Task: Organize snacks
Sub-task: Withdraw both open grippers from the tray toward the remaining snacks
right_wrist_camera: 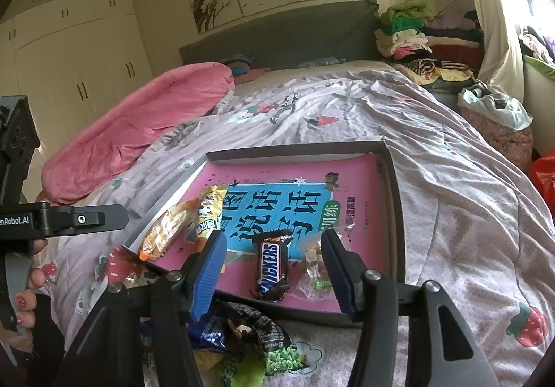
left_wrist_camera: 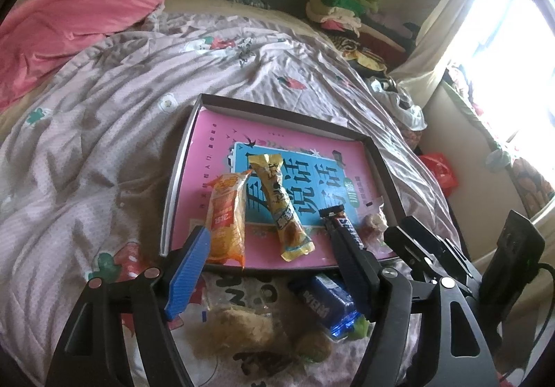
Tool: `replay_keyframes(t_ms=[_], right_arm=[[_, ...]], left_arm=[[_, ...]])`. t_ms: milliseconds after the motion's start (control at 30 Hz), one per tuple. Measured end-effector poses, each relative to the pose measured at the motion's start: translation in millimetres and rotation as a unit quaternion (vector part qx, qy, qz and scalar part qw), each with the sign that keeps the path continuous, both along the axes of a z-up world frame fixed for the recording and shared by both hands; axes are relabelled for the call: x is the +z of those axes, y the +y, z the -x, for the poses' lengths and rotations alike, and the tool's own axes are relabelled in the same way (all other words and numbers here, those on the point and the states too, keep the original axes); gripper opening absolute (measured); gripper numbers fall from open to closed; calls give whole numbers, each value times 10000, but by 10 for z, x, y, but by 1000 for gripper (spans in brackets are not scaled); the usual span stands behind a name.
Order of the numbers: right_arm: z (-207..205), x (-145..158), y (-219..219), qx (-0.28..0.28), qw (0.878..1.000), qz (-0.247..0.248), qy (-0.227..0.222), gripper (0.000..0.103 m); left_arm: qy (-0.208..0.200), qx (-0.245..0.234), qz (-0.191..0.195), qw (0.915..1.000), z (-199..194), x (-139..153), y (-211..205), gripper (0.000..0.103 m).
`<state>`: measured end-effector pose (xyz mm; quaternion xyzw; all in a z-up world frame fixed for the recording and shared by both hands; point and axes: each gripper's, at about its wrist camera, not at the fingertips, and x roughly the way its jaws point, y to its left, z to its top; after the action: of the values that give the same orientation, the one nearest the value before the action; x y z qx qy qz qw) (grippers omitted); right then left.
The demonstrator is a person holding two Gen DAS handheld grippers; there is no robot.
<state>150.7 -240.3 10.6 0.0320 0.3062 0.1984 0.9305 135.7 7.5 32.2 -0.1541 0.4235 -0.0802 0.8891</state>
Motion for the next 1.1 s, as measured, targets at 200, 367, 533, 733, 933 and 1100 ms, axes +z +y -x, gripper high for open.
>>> replay_keyframes(t_ms=[200,367,533,733,933,1100], right_arm=[[39,31,-20,-51,10000,-7,-40,56],[67,56,-30,-71,10000,-16,-68,56],[88,74,-41,-102,9999,-15,-84,64],[134,130,-92,-164,9998,-48,-121,64],[156,167,-164,-331,9993,-92,-134,65],[180,192,-244,-491,9986,-118,-126,67]], left_arm=[[-30,12,19,10000,35,21,30,75],[-38,9,29,10000,56,30,49,75],[-32,12,32,10000,84,37,64,75],[-35,24,66,10000,160,42,75,75],[-38,19,85,10000,174,46,81,75],[-43,17,65,10000,189,38,90,75]])
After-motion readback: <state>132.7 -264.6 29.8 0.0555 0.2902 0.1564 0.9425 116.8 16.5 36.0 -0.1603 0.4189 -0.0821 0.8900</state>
